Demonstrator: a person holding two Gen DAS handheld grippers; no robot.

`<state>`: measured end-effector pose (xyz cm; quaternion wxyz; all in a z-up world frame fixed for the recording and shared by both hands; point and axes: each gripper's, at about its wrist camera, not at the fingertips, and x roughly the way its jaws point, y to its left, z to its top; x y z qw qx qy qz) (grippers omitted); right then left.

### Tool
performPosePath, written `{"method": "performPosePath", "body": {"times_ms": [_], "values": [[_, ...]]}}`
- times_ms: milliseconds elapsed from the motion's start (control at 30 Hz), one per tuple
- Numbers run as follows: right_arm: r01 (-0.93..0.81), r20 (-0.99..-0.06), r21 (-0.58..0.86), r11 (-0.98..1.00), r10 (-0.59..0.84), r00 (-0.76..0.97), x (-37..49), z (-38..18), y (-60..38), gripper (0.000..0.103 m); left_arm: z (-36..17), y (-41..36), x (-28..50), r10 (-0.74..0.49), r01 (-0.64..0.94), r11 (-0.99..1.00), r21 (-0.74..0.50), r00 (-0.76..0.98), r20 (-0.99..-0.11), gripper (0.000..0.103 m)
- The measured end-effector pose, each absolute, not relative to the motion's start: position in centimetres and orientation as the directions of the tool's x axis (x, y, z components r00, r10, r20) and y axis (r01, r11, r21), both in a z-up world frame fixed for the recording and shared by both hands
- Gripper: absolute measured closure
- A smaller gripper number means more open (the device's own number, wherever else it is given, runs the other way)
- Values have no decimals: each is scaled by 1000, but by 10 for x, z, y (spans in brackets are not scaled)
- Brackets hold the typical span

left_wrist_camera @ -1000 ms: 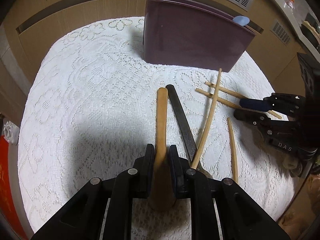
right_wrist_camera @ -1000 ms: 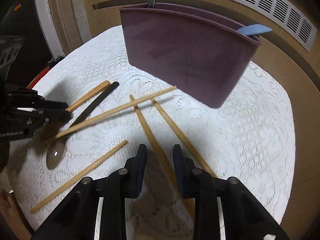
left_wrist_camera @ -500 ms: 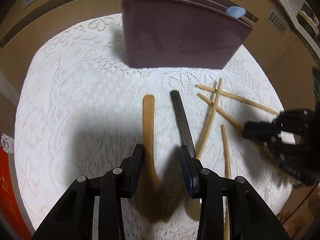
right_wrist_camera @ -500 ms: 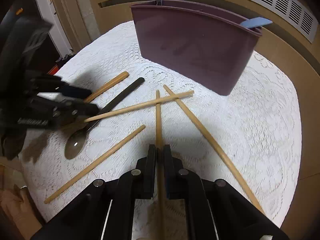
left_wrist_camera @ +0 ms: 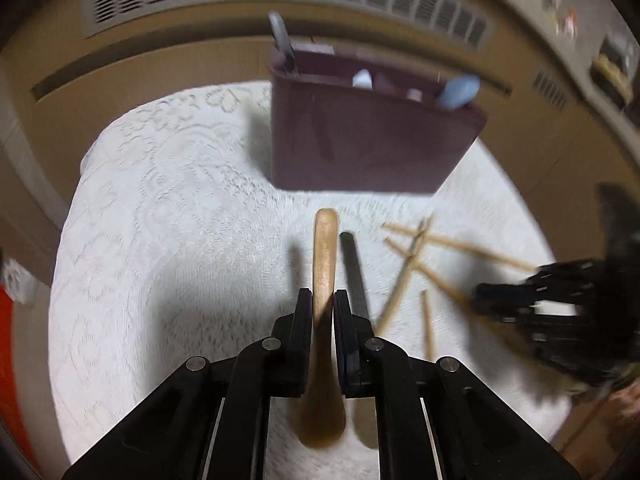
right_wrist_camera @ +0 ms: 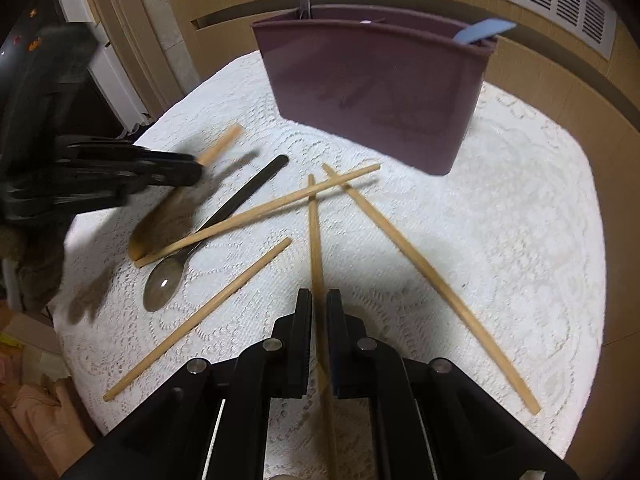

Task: Organize utensils
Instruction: 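Grasp a wooden chopstick with the right tool while the left tool holds the wooden spoon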

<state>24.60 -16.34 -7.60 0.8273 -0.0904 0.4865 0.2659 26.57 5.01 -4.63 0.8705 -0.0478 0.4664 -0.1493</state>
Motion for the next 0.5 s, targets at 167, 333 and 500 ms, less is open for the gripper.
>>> {"method": "performPosePath", "body": {"times_ms": [167, 333, 500], "values": [[-556, -864, 80, 827, 336, 374, 262, -79, -146, 86, -40, 59, 248, -308, 192, 951, -241, 566, -765, 92], [-568, -887, 42, 822, 292, 357, 269, -83, -135, 88, -41, 62, 241, -319, 188, 948, -258, 570, -757, 92], [-547, -890, 69, 834, 300, 344, 262, -77, -143, 96, -38, 64, 236, -338, 203, 941, -271, 583, -739, 92]]}}
